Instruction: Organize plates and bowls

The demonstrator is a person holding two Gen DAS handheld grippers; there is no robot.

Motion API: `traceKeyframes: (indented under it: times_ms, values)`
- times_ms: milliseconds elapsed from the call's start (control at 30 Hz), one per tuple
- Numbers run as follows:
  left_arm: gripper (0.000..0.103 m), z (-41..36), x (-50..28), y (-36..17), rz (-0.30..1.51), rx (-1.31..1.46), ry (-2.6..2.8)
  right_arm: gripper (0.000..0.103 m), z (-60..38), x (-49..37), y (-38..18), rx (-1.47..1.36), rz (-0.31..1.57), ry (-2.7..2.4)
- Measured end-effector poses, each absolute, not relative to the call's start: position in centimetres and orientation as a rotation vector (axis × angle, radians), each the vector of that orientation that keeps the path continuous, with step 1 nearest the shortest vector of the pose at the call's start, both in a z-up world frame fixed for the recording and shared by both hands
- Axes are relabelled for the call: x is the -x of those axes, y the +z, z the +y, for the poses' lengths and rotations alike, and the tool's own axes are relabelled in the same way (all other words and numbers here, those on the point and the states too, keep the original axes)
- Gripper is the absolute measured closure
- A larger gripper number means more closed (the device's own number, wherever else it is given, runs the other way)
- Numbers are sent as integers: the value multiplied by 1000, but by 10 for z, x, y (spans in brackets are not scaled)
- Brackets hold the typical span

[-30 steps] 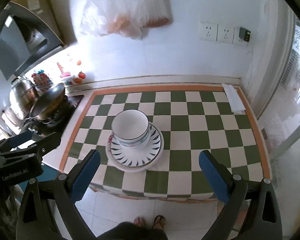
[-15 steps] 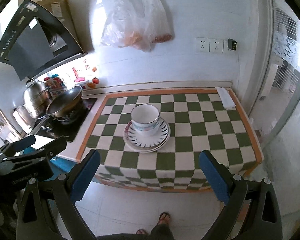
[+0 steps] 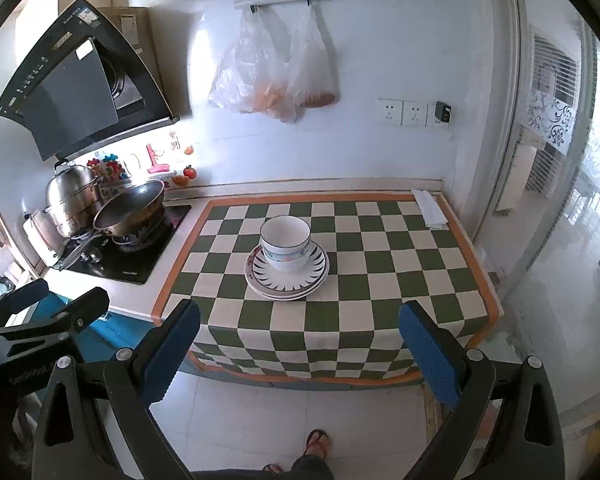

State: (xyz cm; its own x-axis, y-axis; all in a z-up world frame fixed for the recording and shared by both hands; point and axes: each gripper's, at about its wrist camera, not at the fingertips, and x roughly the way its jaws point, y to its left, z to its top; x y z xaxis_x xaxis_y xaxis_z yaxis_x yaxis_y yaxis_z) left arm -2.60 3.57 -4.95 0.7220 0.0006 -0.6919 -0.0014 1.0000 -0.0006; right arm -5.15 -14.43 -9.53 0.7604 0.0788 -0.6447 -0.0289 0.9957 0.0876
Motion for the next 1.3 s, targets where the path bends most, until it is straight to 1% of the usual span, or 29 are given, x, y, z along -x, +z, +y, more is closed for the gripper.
traceKeyframes:
  times_ms: [333,1300]
  values:
    - [0,36,33,-50,757,-4,3,2,-142,56,-90,-71,683,36]
    - [0,37,37,-44,741,-6,1,1,-148,56,-98,-66,695,14]
